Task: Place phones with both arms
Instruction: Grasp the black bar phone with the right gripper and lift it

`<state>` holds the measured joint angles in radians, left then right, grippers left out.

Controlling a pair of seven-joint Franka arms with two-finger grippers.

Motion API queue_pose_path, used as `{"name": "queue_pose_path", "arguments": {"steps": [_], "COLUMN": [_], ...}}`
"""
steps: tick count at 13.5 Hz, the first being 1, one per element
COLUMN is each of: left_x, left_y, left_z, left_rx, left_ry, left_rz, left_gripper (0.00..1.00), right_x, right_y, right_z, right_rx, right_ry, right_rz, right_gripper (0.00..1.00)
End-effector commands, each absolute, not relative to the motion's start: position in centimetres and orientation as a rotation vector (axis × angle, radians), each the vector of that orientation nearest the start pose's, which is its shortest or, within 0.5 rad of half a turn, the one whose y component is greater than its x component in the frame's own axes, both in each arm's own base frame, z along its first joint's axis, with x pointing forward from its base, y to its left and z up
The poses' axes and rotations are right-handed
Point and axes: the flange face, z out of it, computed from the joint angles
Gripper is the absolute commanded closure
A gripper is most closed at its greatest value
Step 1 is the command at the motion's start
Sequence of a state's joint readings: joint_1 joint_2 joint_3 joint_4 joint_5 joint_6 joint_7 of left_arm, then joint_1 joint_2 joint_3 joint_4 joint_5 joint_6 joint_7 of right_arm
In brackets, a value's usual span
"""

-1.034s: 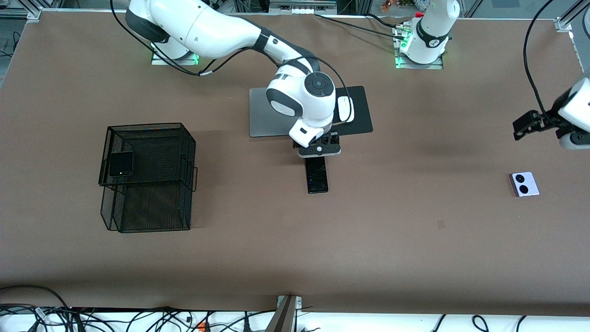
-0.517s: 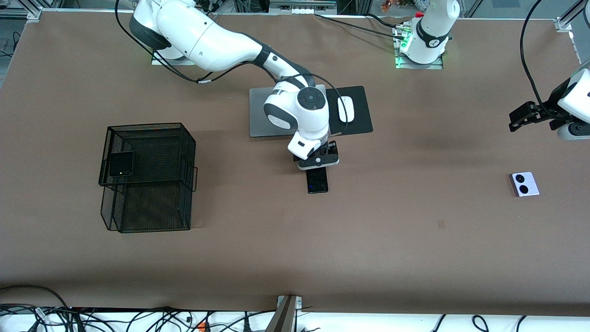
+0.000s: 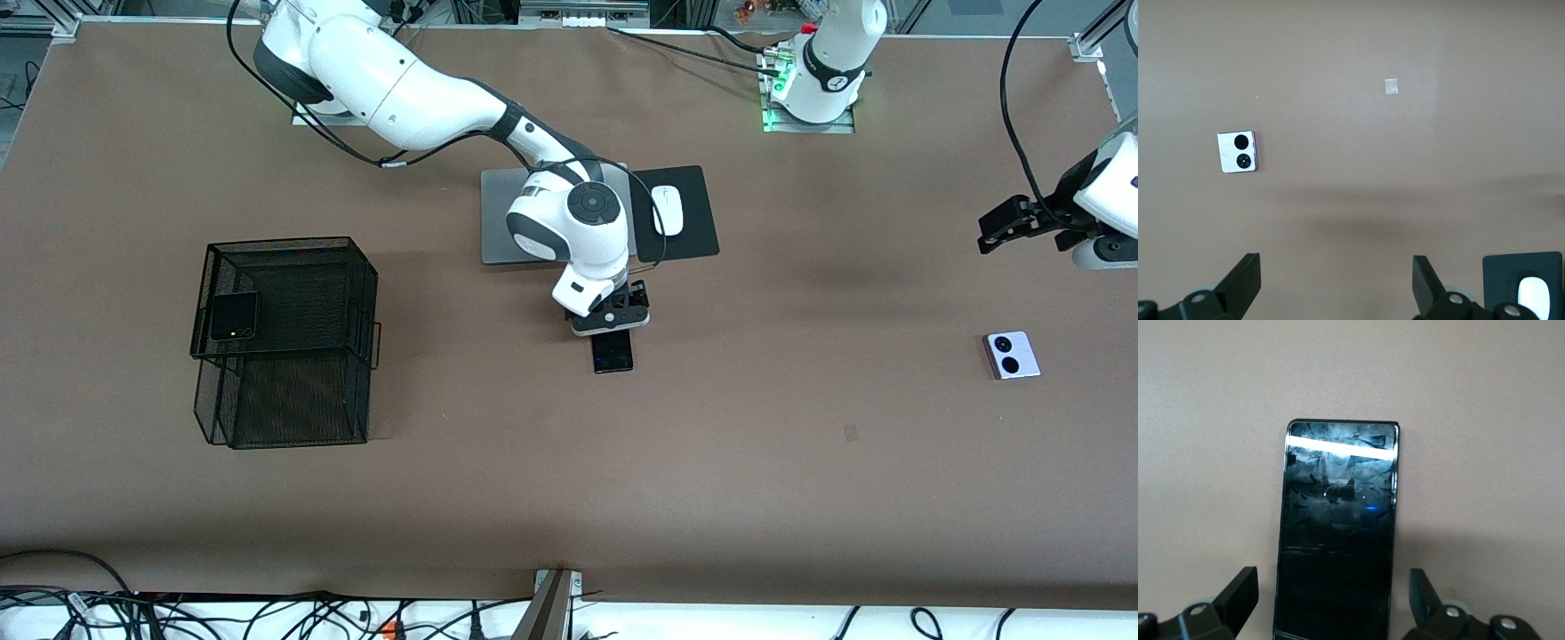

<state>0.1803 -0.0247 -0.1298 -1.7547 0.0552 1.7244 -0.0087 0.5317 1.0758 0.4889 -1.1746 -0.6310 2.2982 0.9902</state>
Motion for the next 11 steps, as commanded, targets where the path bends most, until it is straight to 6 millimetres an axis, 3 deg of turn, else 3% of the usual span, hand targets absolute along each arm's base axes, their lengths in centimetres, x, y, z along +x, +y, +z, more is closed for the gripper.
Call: {"name": "queue_pose_path", "arguments": {"steps": [1,8,10,11], "left_x": [55.0,55.0,55.0,55.0], "left_y": [2.9,2.7,2.7,2.7], "left_z": [56.9,56.8,56.8,56.8], "left_rx": [-3.101,-3.101,-3.101,-3.101], "left_ry": [-0.085,-0.08,-0.08,-0.08], "left_rz": [0.013,0.016,0.023,0.023], "left_gripper": [0.0,0.0,0.0,0.0], "right_x": [51.3,50.6,50.6,50.7], "right_y": [58.8,59.0,59.0,58.9], "right_z": [17.6,16.5,16.4,16.4], "right_rx": [-3.024,-3.032,-3.034,-3.034], "right_ry": [-0.236,-0.037,-0.032,-0.032], "right_rz": [-0.276,-0.244,-0.241,-0.241], "right_gripper": [0.0,0.0,0.08,0.18]}}
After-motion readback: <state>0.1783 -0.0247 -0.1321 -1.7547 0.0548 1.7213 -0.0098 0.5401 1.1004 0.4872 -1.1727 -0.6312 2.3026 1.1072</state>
